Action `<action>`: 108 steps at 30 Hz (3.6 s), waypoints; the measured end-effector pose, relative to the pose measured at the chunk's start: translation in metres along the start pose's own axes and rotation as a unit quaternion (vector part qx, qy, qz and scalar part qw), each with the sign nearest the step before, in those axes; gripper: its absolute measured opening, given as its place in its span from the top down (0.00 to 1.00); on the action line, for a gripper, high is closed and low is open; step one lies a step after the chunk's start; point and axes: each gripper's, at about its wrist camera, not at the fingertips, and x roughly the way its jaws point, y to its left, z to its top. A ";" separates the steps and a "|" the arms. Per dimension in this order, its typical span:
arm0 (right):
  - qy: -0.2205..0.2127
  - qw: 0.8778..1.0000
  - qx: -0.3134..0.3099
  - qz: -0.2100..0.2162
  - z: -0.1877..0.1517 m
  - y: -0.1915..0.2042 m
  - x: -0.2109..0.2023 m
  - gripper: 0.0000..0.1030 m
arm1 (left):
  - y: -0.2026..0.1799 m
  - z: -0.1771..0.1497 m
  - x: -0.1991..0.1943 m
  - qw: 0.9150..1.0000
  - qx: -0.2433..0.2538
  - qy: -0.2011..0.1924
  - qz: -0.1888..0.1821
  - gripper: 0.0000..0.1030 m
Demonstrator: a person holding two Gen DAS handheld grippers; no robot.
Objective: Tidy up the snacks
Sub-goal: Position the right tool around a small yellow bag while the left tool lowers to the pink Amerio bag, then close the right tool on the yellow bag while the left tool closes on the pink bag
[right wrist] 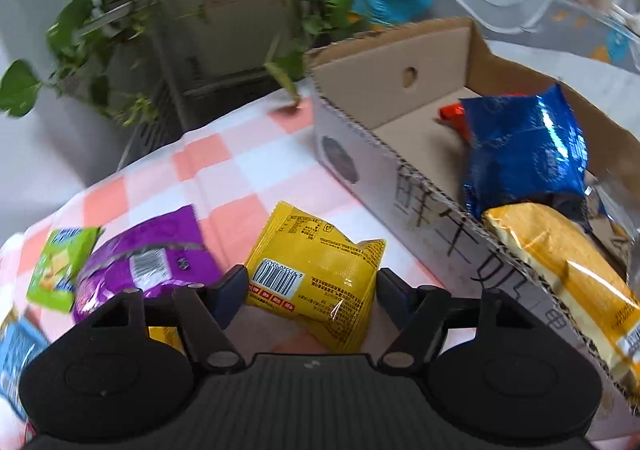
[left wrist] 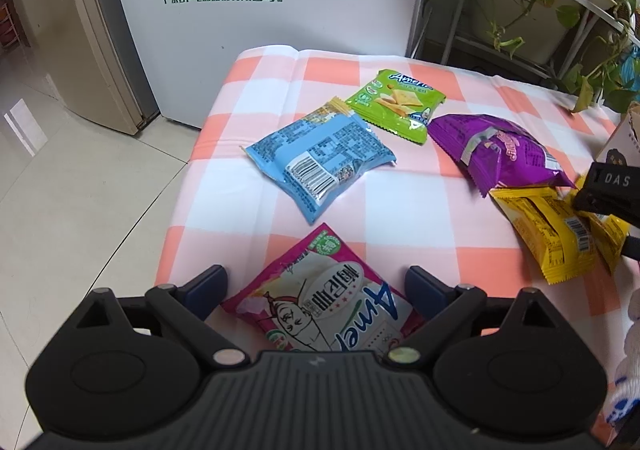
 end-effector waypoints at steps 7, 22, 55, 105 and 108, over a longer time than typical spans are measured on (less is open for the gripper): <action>0.018 0.993 -0.083 0.080 -0.010 0.003 -0.012 0.28 | 0.001 -0.003 -0.002 1.000 -0.001 0.005 -0.001 0.09; 0.096 0.914 -0.301 0.256 -0.026 -0.011 -0.037 0.23 | 0.006 -0.022 -0.026 0.998 0.030 0.019 -0.045 0.13; 0.156 0.833 -0.412 0.335 -0.021 -0.006 -0.030 0.10 | 0.014 -0.023 -0.038 0.997 0.035 0.029 -0.056 0.12; 0.072 0.840 -0.461 0.278 -0.033 0.002 -0.047 0.42 | -0.010 -0.029 -0.051 0.998 0.038 0.009 -0.040 0.51; 0.064 0.839 -0.463 0.279 -0.030 0.001 -0.050 0.42 | -0.015 -0.026 -0.057 0.998 0.053 -0.006 -0.038 0.51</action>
